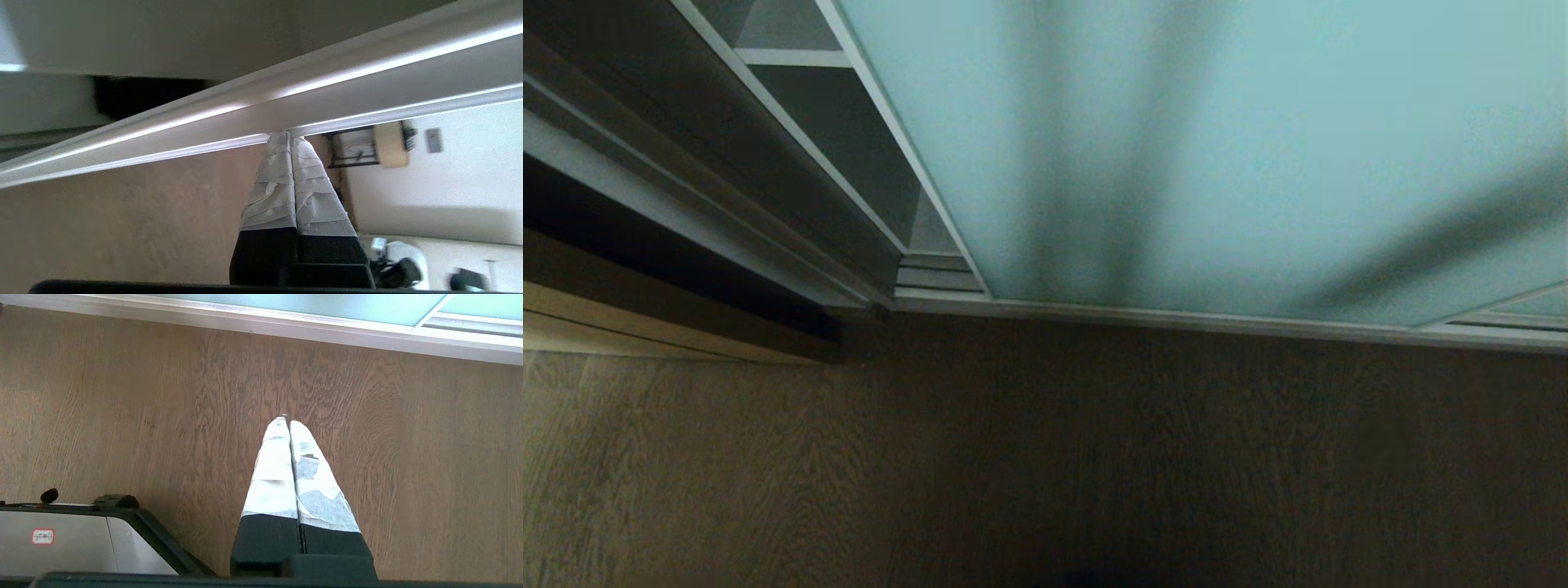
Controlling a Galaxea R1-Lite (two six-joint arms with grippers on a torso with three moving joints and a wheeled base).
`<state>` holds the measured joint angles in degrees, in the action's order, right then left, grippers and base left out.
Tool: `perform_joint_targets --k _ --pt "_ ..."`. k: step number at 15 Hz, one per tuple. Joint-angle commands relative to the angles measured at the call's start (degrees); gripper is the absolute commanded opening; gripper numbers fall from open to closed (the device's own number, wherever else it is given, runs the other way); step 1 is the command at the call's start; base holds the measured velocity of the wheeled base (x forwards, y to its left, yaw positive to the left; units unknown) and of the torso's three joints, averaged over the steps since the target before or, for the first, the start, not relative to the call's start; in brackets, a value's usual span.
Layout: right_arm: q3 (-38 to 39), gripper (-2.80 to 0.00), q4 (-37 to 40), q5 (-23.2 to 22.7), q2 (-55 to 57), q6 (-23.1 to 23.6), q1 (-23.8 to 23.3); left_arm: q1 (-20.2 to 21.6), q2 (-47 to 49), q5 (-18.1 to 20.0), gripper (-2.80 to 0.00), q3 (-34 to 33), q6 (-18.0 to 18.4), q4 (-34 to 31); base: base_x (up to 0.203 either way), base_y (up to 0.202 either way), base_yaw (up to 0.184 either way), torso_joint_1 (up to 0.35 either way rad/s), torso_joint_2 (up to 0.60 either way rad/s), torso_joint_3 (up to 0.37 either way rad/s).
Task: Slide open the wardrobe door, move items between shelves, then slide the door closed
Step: Close the door
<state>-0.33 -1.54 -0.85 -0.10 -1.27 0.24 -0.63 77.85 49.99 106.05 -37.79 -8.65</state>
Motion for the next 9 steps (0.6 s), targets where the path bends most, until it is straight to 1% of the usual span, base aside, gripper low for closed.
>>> perform_joint_targets --k 1,3,7,9 --pt "0.0 -2.8 0.0 0.0 0.1 0.0 0.0 0.0 -3.3 -0.2 -2.8 -1.3 -0.6 0.5 0.0 0.0 0.0 0.0 0.0 0.0" --pt "0.0 -2.8 0.0 0.0 0.1 0.0 0.0 0.0 -4.2 -0.1 -2.8 -2.1 -0.7 -0.2 0.0 0.0 0.0 0.0 0.0 0.0" --pt "0.0 -2.8 0.0 0.0 0.1 0.0 0.0 -0.1 -9.9 0.8 -2.8 -6.3 -1.4 0.5 0.0 0.0 0.0 0.0 0.0 0.0" --pt "0.0 -2.8 0.0 0.0 0.1 0.0 0.0 -0.1 -11.5 4.0 -2.8 -6.3 -4.2 0.6 0.0 0.0 0.0 0.0 0.0 0.0"
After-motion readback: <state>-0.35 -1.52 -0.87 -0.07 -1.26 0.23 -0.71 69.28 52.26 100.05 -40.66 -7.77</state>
